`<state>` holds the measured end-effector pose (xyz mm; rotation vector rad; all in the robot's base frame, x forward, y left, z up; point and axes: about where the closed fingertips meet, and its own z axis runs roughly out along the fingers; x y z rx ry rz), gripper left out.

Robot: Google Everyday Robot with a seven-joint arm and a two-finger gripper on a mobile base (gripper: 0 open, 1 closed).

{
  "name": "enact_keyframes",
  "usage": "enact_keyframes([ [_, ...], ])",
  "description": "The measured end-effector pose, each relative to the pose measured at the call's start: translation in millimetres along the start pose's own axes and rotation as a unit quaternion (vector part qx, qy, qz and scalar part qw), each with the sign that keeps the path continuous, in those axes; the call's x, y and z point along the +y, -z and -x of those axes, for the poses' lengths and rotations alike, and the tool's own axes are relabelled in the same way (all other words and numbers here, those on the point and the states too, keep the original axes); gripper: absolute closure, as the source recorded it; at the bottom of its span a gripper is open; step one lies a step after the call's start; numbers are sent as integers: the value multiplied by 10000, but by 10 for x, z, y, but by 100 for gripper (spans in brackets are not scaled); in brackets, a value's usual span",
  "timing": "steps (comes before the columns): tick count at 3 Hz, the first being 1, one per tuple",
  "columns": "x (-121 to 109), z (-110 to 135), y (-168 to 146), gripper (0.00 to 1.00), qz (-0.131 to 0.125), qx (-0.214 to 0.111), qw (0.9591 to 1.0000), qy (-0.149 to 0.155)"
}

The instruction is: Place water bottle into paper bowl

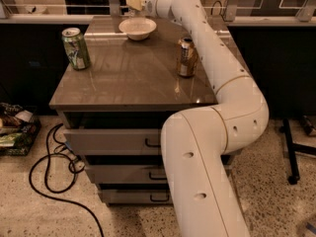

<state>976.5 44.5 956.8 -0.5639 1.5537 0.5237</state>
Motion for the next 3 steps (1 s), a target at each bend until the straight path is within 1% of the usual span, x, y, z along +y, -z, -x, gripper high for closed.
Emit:
enact_keyframes([
  [1, 88, -86, -71, 100, 133, 60, 9999, 43],
  [3, 123, -230, -153, 100, 148, 190, 9997, 74],
])
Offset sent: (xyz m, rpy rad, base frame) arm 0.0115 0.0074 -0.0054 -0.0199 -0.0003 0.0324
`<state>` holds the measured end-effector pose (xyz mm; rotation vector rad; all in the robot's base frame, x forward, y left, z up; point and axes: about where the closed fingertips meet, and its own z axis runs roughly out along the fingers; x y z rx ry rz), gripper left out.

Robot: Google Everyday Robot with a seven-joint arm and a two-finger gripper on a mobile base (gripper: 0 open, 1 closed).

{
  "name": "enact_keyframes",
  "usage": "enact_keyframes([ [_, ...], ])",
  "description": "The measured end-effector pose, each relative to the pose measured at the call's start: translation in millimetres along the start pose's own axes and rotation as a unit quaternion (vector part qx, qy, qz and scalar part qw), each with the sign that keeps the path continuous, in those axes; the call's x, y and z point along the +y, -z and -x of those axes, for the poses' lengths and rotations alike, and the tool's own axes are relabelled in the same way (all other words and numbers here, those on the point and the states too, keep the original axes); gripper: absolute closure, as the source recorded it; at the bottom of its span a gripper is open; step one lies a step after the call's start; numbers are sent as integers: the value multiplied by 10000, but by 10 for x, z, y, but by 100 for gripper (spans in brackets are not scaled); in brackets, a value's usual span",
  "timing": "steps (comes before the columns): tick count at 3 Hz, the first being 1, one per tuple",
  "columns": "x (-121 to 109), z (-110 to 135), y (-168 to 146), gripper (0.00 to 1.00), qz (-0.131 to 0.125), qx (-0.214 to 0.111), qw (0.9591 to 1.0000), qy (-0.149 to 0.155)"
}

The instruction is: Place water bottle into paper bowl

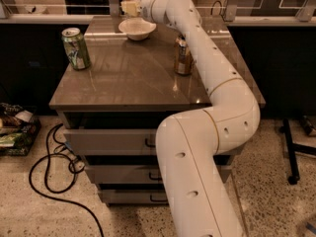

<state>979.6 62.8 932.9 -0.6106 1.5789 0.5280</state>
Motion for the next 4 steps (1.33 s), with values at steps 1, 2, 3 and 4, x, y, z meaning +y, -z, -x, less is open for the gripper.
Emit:
enact_keyframes([
  [1, -9, -79, -32, 100, -35, 90, 10000, 20],
  [2, -43, -135, -44, 100, -94, 139, 9999, 2],
  [3, -22, -153, -67, 84, -79, 150, 9999, -3],
  [4, -3, -169, -87, 61, -65, 159, 9999, -8],
])
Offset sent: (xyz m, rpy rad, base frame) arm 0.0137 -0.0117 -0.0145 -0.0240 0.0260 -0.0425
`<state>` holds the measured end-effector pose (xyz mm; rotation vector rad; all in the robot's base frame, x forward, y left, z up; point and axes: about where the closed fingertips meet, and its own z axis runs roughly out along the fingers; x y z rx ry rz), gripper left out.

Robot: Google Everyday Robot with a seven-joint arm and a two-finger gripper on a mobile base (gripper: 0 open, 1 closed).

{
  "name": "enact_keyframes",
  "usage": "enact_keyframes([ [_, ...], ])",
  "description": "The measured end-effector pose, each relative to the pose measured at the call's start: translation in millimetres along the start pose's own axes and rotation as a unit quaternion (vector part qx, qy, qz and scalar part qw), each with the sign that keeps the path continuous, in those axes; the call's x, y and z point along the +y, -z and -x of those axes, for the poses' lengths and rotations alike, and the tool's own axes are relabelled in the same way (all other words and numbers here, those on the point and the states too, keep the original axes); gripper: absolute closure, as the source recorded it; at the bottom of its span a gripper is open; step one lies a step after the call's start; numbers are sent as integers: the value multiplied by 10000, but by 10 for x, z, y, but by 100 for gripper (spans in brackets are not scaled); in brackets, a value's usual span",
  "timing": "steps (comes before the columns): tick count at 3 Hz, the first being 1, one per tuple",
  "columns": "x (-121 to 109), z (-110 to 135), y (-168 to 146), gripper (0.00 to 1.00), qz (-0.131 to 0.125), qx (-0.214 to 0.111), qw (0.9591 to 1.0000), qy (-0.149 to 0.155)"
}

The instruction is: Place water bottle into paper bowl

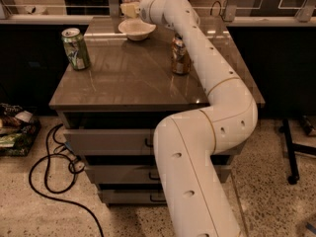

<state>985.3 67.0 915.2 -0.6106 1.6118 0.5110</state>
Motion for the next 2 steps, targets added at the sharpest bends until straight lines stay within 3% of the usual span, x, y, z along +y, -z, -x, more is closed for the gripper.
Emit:
enact_keyframes([
  [2, 43, -32, -44, 14, 31, 19, 10000, -8],
])
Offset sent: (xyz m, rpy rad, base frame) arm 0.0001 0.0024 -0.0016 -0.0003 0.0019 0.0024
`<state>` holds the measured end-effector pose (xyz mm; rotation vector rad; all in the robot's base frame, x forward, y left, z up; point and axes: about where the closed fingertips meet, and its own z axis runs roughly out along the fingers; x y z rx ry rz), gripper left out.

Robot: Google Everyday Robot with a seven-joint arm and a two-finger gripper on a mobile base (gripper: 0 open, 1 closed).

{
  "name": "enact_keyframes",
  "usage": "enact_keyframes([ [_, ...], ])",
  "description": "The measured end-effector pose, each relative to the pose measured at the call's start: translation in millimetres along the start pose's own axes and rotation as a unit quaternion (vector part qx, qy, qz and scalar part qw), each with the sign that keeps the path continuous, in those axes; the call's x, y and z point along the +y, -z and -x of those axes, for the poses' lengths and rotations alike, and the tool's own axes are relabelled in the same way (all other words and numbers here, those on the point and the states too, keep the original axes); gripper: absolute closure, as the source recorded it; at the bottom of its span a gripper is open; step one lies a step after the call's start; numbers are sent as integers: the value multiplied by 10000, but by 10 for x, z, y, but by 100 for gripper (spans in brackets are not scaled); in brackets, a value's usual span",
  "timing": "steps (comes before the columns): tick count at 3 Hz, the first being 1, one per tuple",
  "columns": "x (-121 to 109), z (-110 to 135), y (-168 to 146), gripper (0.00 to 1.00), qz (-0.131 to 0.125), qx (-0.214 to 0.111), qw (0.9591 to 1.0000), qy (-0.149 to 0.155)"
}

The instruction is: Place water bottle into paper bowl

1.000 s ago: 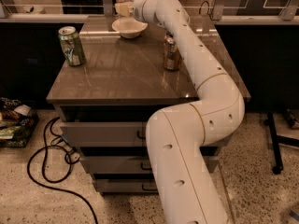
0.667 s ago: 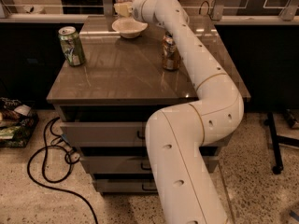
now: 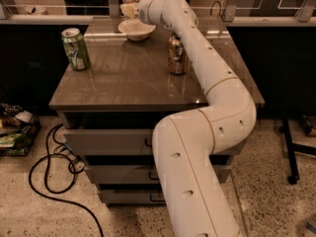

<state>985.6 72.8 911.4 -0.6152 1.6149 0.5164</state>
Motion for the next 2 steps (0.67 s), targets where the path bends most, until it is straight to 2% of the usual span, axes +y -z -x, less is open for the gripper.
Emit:
enact_keyframes([
  [1, 22, -17, -23, 0, 16, 10, 10000, -4],
  [2, 22, -17, -23, 0, 16, 10, 10000, -4],
])
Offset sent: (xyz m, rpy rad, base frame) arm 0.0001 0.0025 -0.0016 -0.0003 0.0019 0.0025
